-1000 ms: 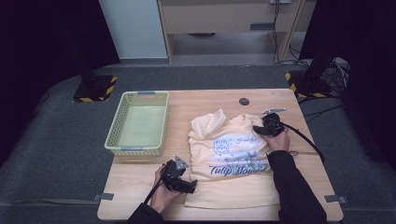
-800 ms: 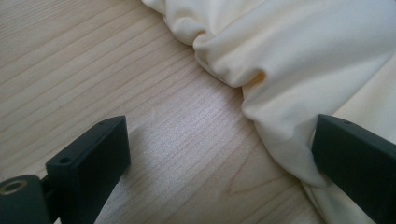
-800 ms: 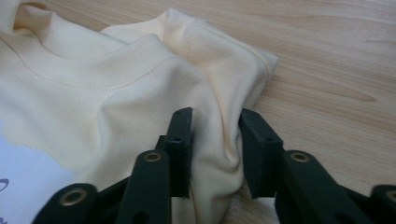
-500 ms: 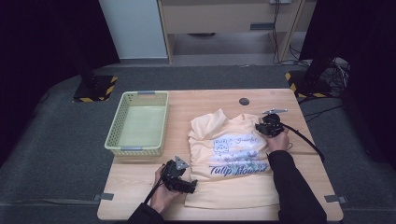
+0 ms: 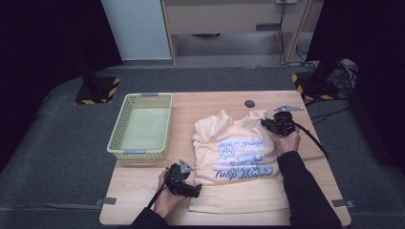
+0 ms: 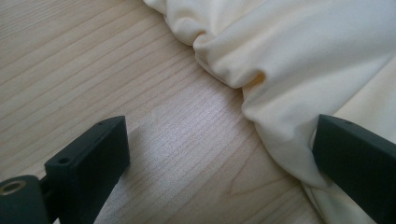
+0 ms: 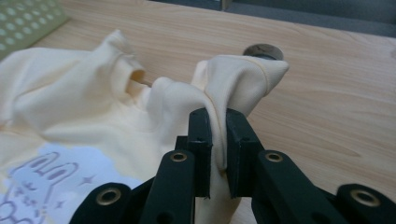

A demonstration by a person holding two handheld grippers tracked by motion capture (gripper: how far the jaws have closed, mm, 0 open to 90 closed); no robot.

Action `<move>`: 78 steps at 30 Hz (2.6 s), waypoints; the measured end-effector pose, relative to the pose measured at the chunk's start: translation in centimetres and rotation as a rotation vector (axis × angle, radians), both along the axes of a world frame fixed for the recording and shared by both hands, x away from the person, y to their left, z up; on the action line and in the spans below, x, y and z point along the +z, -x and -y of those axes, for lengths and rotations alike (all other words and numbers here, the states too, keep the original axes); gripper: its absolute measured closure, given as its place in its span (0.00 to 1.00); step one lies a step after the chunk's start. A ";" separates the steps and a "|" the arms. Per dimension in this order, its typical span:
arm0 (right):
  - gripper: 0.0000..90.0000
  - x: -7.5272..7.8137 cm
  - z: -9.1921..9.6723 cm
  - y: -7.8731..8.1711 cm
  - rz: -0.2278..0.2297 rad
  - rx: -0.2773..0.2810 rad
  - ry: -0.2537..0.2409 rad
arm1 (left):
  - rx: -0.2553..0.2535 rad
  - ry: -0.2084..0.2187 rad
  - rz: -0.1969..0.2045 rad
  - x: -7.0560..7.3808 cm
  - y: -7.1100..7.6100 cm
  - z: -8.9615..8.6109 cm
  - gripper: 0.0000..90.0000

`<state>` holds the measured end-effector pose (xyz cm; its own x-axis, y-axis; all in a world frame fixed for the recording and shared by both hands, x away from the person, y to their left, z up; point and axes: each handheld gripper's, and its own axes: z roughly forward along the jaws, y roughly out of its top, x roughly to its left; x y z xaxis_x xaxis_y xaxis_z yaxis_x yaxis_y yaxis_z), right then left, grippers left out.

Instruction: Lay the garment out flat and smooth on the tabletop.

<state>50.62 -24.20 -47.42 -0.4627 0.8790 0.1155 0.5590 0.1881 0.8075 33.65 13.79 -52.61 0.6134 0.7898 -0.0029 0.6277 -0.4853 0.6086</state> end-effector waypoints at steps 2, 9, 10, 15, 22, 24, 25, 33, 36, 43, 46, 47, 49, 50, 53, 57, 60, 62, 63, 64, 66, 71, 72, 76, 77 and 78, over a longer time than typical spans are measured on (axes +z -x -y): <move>0.91 0.6 -0.5 0.4 0.011 0.021 -0.001 | 0.001 0.000 0.000 0.0 0.0 0.0 0.04; 0.91 2.1 -2.5 1.8 0.045 0.094 -0.008 | 0.001 0.000 0.000 0.0 0.0 0.0 0.04; 0.91 2.2 -2.7 1.9 0.043 0.104 -0.014 | 0.001 0.000 0.000 0.0 0.0 0.0 0.04; 0.91 2.0 -4.1 2.7 0.050 0.150 0.001 | 0.002 0.000 0.000 0.0 0.0 0.0 0.04; 0.91 0.7 -5.3 3.4 0.033 0.189 -0.011 | 0.002 0.000 0.000 0.0 0.0 0.0 0.04; 0.91 0.3 -5.7 3.6 0.030 0.200 -0.013 | 0.002 0.000 0.000 0.0 0.0 0.0 0.03; 0.91 0.1 -5.8 3.8 0.026 0.204 -0.012 | 0.002 0.000 0.000 0.0 0.0 0.0 0.03; 0.91 -2.3 -7.4 4.5 0.006 0.259 0.024 | 0.002 0.000 0.000 0.0 0.0 0.0 0.04; 0.90 -3.5 -8.0 4.8 -0.015 0.274 0.048 | 0.002 0.000 0.000 0.0 0.0 0.0 0.04; 0.90 -5.4 -8.8 5.1 -0.041 0.298 0.100 | 0.002 0.000 0.000 0.0 0.0 0.0 0.04; 0.89 -5.5 -8.9 5.2 -0.038 0.300 0.104 | 0.002 0.000 0.000 0.0 0.0 0.0 0.04; 0.88 -5.5 -8.9 5.2 -0.040 0.302 0.104 | 0.001 0.001 0.001 0.0 0.0 0.0 0.04; 0.84 -5.3 -8.8 5.3 -0.043 0.308 0.102 | 0.001 0.001 0.000 0.0 0.0 0.0 0.03; 0.83 -5.1 -8.7 5.4 -0.040 0.310 0.098 | 0.001 0.001 0.000 0.0 0.0 0.0 0.03; 0.77 -4.0 -8.1 5.6 -0.026 0.312 0.081 | 0.001 0.001 0.000 0.0 0.0 0.0 0.03; 0.68 -1.8 -7.0 5.7 0.009 0.282 0.035 | 0.001 0.001 0.001 0.0 0.0 0.0 0.03; 0.64 -0.4 -6.1 5.5 0.041 0.244 0.004 | 0.001 0.000 0.001 0.0 0.0 0.0 0.03; 0.63 0.3 -5.5 5.2 0.057 0.209 0.013 | 0.001 0.001 0.001 0.0 0.0 0.0 0.03; 0.62 0.5 -5.3 5.0 0.064 0.199 0.024 | 0.000 0.001 0.001 0.0 0.0 0.0 0.03; 0.61 0.7 -5.1 4.8 0.071 0.187 0.038 | 0.000 0.001 0.001 0.0 0.0 0.0 0.03; 0.60 0.9 -4.9 4.4 0.070 0.171 0.062 | 0.000 0.001 0.001 0.0 0.0 0.0 0.03; 0.60 0.5 -4.8 3.1 0.053 0.145 0.117 | -0.001 0.001 0.000 0.0 0.0 0.0 0.03; 0.60 0.3 -4.8 2.9 0.045 0.142 0.123 | -0.001 0.001 0.001 0.0 0.0 0.0 0.03; 0.60 -0.6 -4.8 1.9 0.012 0.125 0.141 | -0.002 0.001 0.001 0.0 0.0 0.0 0.03; 0.60 -0.9 -4.7 1.6 0.002 0.120 0.147 | -0.002 0.001 0.001 0.0 0.0 0.0 0.03; 0.60 -1.2 -4.7 1.4 -0.010 0.116 0.152 | -0.002 0.001 0.001 0.0 0.0 0.0 0.03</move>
<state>49.27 -19.48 -48.59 -0.5618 0.8272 -0.0090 0.5345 0.3712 0.7593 33.68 13.77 -52.63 0.6152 0.7884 -0.0033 0.6262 -0.4861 0.6096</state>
